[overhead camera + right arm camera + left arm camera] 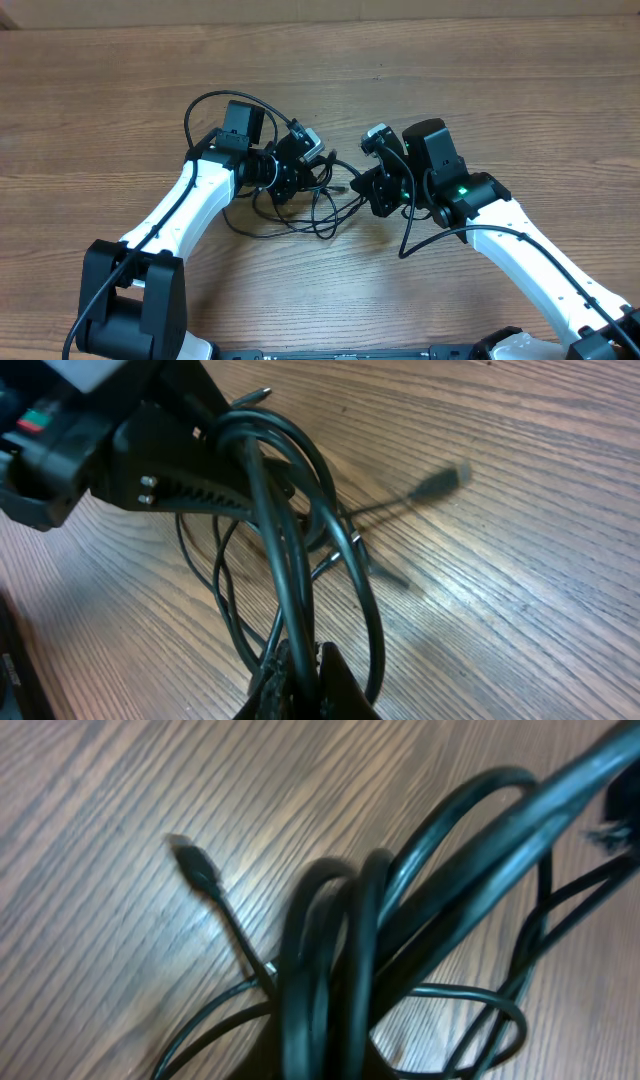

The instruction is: Untangle cables

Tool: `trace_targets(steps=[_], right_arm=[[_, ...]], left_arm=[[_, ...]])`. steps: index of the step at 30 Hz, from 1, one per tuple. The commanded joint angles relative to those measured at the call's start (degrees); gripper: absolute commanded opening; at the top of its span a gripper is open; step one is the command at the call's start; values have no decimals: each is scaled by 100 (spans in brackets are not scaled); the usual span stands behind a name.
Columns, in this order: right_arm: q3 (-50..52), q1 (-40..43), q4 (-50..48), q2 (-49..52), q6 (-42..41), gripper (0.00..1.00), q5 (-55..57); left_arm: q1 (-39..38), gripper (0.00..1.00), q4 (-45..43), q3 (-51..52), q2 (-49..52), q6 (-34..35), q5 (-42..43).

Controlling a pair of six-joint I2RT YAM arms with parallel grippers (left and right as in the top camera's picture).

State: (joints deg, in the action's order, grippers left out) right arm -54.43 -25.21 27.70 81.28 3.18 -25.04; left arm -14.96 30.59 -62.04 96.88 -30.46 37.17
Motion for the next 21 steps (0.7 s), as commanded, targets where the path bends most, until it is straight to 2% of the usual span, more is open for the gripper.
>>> trace_targets(steps=[1, 5, 6, 7, 8, 9, 10, 11, 12, 21], right_arm=[[-92, 15, -39, -2, 11, 4, -9], [-92, 15, -39, -2, 11, 7, -9], [-92, 15, -39, -2, 11, 11, -7], [-92, 15, -39, -2, 11, 20, -9], [-92, 15, -39, -2, 11, 26, -9], [-92, 15, -37, -2, 9, 37, -9], [-92, 15, -35, -2, 7, 53, -9], [-92, 15, -20, -2, 7, 81, -9], [-92, 15, -11, -2, 7, 99, -9], [-92, 15, 39, -2, -245, 100, -9]], left_arm=[[-39, 4, -63, 37, 7, -79, 643], [-37, 4, -61, 0, 4, 219, 638], [-37, 4, -59, -22, -4, 334, 638], [-37, 4, -59, -61, -22, 514, 638], [-33, 4, -59, -90, -37, 638, 638], [-33, 4, -55, -144, -76, 828, 636], [-26, 4, -52, -195, -111, 1001, 636], [-11, 4, -44, -258, -162, 1182, 636], [15, 4, -44, -321, -223, 1375, 629], [623, 4, 87, -625, -1029, 3147, 94]])
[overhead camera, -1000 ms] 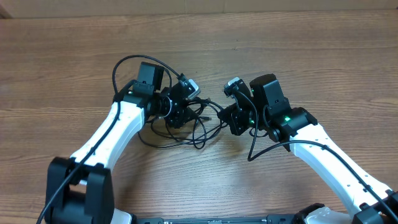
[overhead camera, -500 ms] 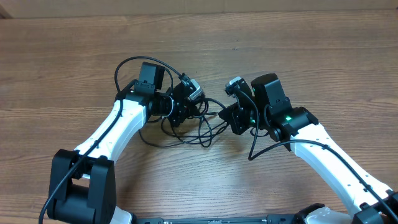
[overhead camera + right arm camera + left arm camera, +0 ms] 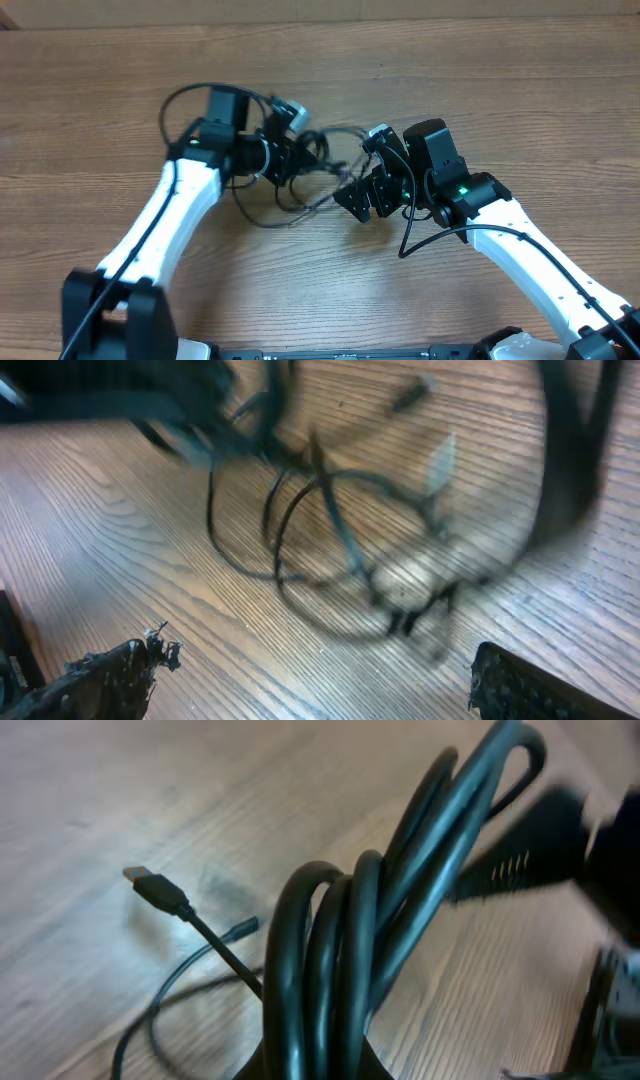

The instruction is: Untangle cables

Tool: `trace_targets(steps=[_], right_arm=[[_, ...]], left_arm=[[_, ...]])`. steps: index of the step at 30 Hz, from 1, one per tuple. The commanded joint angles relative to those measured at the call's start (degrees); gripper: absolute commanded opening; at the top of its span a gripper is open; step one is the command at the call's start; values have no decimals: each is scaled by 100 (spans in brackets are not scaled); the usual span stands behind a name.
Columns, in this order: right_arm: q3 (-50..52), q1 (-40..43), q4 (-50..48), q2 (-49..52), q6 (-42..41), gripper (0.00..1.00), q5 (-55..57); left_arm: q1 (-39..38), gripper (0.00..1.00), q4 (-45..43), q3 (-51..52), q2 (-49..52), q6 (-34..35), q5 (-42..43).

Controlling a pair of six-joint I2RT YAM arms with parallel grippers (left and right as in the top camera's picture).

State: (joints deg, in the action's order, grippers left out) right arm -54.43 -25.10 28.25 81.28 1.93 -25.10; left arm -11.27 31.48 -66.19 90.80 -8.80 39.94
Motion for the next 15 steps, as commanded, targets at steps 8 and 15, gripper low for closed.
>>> trace_targets(steps=[8, 15], right_arm=[[-92, 4, -79, -2, -234, 100, -278], [-92, 4, -256, -2, -234, 100, -1272]], left_arm=[[1016, 4, -17, -210, -957, 3008, 122], [1241, 4, 39, -210, -1025, 5436, 232]])
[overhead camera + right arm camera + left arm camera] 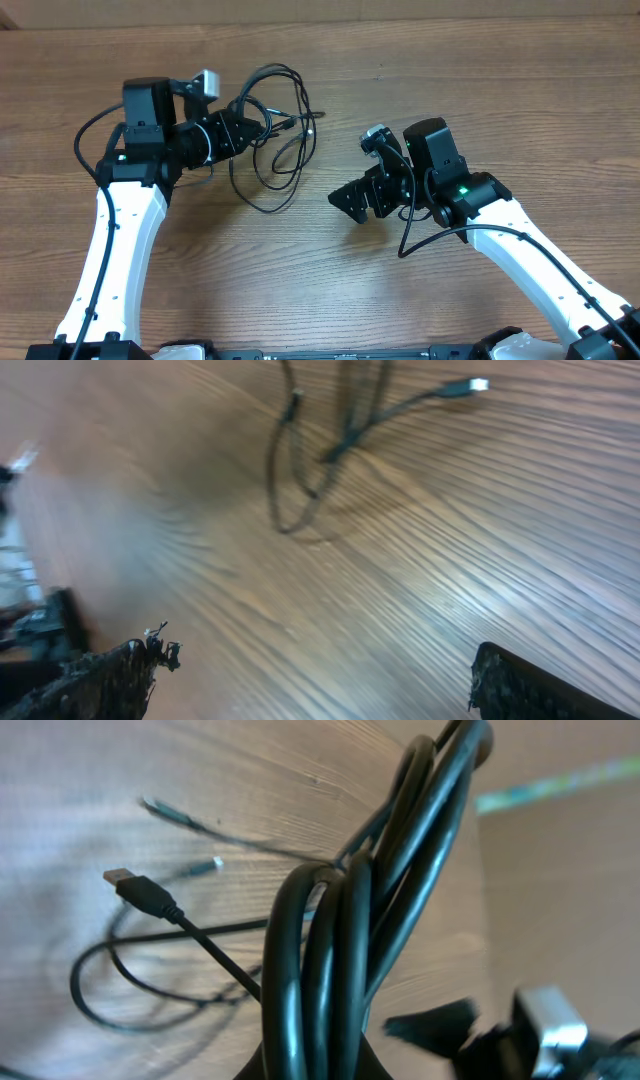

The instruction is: Untangle cables

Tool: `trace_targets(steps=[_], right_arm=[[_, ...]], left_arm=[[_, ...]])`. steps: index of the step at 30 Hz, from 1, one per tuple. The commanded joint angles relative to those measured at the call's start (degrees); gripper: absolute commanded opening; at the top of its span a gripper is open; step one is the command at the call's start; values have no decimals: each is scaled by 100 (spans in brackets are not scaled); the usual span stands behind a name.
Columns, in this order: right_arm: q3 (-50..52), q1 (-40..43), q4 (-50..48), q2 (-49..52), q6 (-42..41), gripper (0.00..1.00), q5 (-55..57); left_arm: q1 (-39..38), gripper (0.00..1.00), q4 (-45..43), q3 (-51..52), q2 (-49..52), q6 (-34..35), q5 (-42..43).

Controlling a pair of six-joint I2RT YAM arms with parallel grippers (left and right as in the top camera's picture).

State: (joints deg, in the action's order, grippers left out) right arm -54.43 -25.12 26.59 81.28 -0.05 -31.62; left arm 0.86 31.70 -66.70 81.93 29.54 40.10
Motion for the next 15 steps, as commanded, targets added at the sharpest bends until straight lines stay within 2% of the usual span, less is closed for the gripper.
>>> trace_targets(steps=[1, 8, 12, 15], right_arm=[[-92, 7, -120, -2, -35, 100, -719], [-92, 7, -160, -2, -37, 100, -861], [-92, 7, -170, -2, -35, 100, -890], [-92, 7, -214, -2, -35, 100, -990]], left_arm=[[28, 4, 92, -160, -138, 1884, 232], [17, 4, 323, -160, -136, 3047, 297], [17, 4, 332, -160, -138, 3386, 341], [17, 5, 407, -160, -138, 3978, 343]])
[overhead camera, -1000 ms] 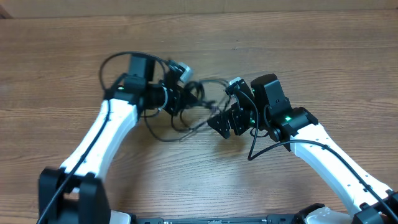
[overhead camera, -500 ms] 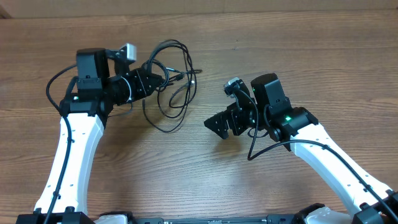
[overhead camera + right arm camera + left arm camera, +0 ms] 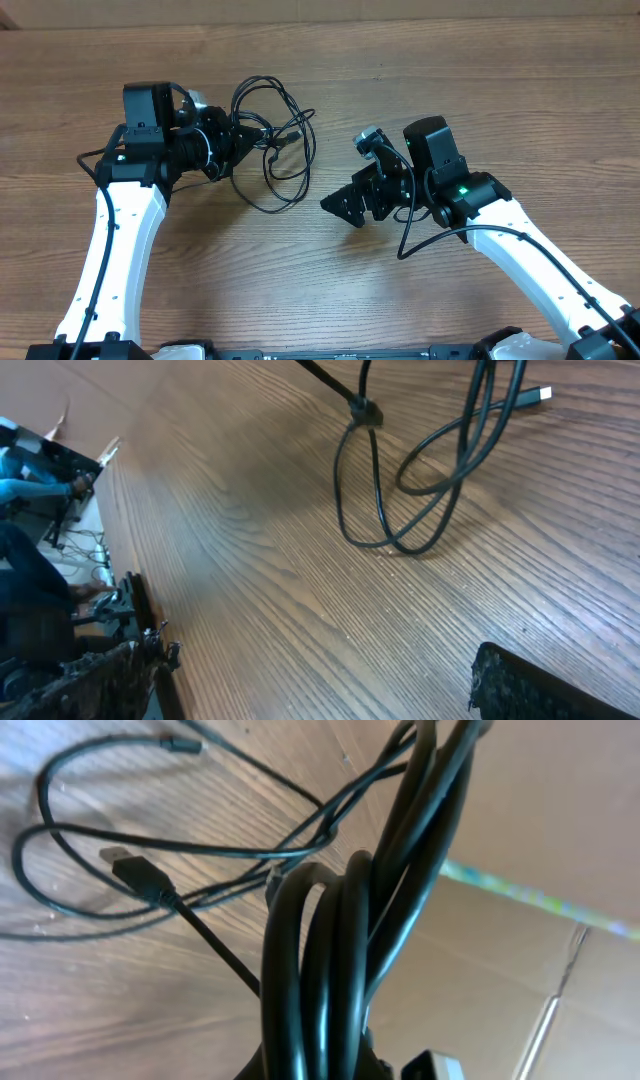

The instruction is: Untangle cables

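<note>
A tangle of black cables (image 3: 272,140) hangs from my left gripper (image 3: 232,140) at the upper left, its lower loops resting on the wooden table (image 3: 330,290). The left wrist view shows thick coils (image 3: 330,950) clamped between my jaws, with a thin cable's USB plug (image 3: 130,872) dangling beside them. My right gripper (image 3: 345,207) stands open to the right of the tangle, with nothing between its fingers. In the right wrist view the trailing loops (image 3: 400,510) and a silver-tipped plug (image 3: 545,396) lie ahead on the wood.
The table's far edge meets a cardboard wall (image 3: 320,10). The right arm's own black cable (image 3: 420,235) loops beside its wrist. People and equipment show past the table's edge (image 3: 40,490) in the right wrist view.
My left gripper has tilted, still shut on the coils, and the loops hang a little lower and nearer the right. The right gripper has shifted slightly left and stays open.
Both grippers were shut on the same tangle at mid-table. Then the right gripper was open and off the cables. The left gripper then held the bundle further up and left, apart from the right gripper, where it remains.
</note>
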Tool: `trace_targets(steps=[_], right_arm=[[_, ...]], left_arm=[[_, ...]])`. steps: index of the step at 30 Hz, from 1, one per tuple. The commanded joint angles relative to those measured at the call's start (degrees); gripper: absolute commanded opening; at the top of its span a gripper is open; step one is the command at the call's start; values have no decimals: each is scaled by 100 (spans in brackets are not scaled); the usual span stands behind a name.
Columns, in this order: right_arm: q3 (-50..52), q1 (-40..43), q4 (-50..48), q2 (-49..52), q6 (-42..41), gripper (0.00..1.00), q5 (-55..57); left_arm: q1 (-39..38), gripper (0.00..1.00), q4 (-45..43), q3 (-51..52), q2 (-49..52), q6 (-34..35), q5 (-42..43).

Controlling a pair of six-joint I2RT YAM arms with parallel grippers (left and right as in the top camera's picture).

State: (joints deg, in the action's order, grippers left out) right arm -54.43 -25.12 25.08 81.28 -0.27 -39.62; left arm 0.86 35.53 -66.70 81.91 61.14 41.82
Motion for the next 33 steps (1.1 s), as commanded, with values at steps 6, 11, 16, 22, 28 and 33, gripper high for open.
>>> trace_targets(steps=[6, 11, 16, 22, 28, 33], right_arm=[[-92, -68, -179, -2, -11, 100, -313], [-92, -319, -382, -2, -9, 100, -173], [-92, -518, -481, -2, -11, 98, 81], [-92, -605, -592, -2, -13, 92, 164], [-92, -605, -435, -2, -15, 90, 457], [-92, -605, -286, -2, -164, 90, 885]], left_arm=[[13, 4, 20, -160, -136, 2017, 603], [13, 4, -330, -160, -136, 2337, 1403], [13, 4, -461, -160, -136, 2686, 1827], [15, 4, -461, -160, -136, 3305, 2103], [118, 4, -448, -160, -136, 3915, 2129], [267, 4, -577, -160, -136, 4428, 2393]])
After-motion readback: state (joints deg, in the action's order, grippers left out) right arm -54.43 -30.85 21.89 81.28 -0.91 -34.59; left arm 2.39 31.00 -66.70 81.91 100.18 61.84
